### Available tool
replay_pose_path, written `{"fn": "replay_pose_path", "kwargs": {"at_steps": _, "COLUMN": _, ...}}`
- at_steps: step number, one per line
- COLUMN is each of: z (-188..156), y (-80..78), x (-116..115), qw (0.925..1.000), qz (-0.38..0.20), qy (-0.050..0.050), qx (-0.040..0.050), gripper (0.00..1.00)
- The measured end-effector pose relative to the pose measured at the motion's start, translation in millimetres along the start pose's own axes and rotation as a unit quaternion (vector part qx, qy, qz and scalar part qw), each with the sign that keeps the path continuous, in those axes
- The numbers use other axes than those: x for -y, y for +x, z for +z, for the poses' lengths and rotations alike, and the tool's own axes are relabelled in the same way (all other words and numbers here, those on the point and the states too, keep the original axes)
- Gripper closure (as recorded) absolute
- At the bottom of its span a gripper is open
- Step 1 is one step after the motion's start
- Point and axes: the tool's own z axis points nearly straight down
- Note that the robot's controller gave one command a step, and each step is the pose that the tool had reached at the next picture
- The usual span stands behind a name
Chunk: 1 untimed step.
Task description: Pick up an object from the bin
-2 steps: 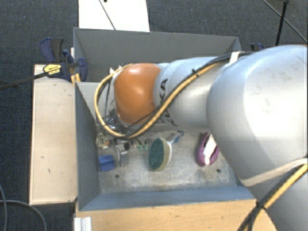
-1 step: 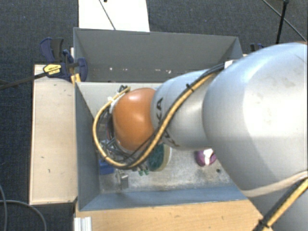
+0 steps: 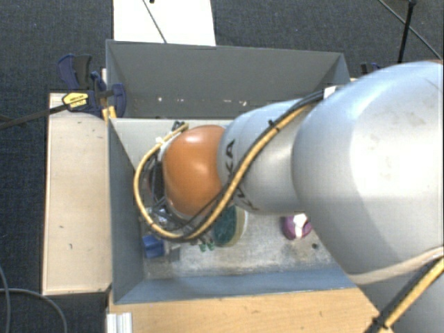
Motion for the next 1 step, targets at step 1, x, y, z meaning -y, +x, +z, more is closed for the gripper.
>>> {"fn": "replay_pose_path", "kwargs": {"at_steps": 1, "z": -146.9, "y": -26.1, "x": -1.5, "qw": 0.9999, "qz": 0.015, "qy": 0.000, "qx": 0.0029, "gripper": 1.00}}
